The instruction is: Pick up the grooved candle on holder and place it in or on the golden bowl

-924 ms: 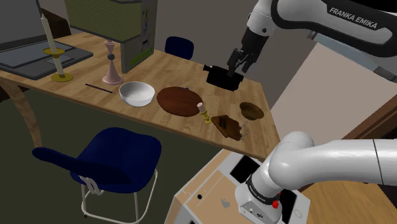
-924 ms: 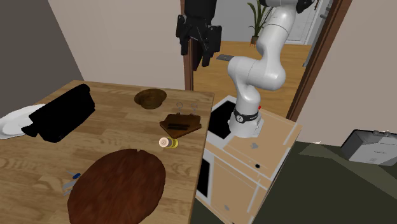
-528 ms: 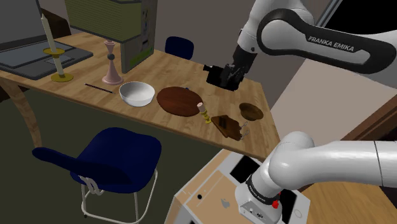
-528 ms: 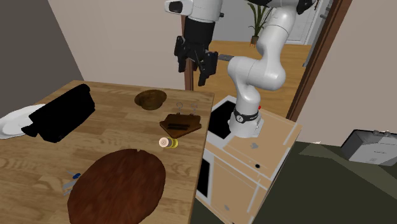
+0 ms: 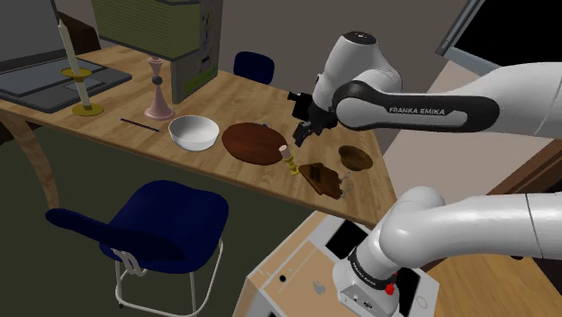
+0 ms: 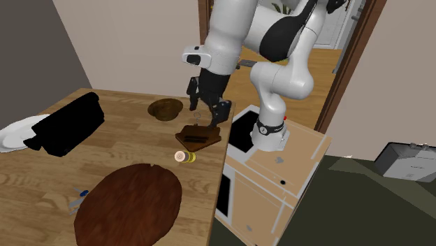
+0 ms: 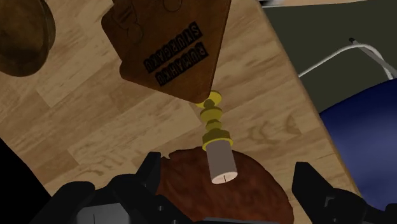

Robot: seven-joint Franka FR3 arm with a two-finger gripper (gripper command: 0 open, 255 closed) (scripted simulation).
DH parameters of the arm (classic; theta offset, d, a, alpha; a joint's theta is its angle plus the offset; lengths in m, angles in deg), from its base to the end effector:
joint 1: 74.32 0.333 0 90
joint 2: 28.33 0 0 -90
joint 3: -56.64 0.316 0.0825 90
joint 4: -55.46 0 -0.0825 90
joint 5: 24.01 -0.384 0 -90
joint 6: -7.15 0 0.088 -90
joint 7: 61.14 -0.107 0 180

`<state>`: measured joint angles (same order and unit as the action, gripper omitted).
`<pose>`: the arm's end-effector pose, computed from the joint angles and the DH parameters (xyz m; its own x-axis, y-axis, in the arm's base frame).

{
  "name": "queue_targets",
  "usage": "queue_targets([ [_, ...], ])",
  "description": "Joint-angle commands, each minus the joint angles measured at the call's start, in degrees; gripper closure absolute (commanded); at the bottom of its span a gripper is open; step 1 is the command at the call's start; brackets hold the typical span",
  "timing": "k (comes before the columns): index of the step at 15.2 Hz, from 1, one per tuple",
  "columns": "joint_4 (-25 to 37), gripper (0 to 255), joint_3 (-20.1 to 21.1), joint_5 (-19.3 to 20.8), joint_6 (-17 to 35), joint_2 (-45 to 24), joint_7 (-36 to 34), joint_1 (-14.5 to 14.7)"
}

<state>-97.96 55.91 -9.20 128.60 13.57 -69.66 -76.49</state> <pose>0.3426 -0.0290 0.4702 0.9800 -0.0594 0.1897 -0.0985 -0.9741 0.2037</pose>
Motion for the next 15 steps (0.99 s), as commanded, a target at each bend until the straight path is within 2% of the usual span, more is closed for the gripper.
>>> queue_targets([
  [1, -2.4, 0, 0.5, 2.1, 6.0, -2.6, -1.2, -0.8],
  [5, -6.0, 0, 2.1, 7.7, 17.8, -9.5, -5.2, -3.8],
  [8, -7.1, 0, 4.4, 14.1, 26.5, -16.1, -10.0, -7.7],
  [15, -6.7, 0, 5.4, 19.8, 33.3, -23.1, -14.0, -11.8],
])
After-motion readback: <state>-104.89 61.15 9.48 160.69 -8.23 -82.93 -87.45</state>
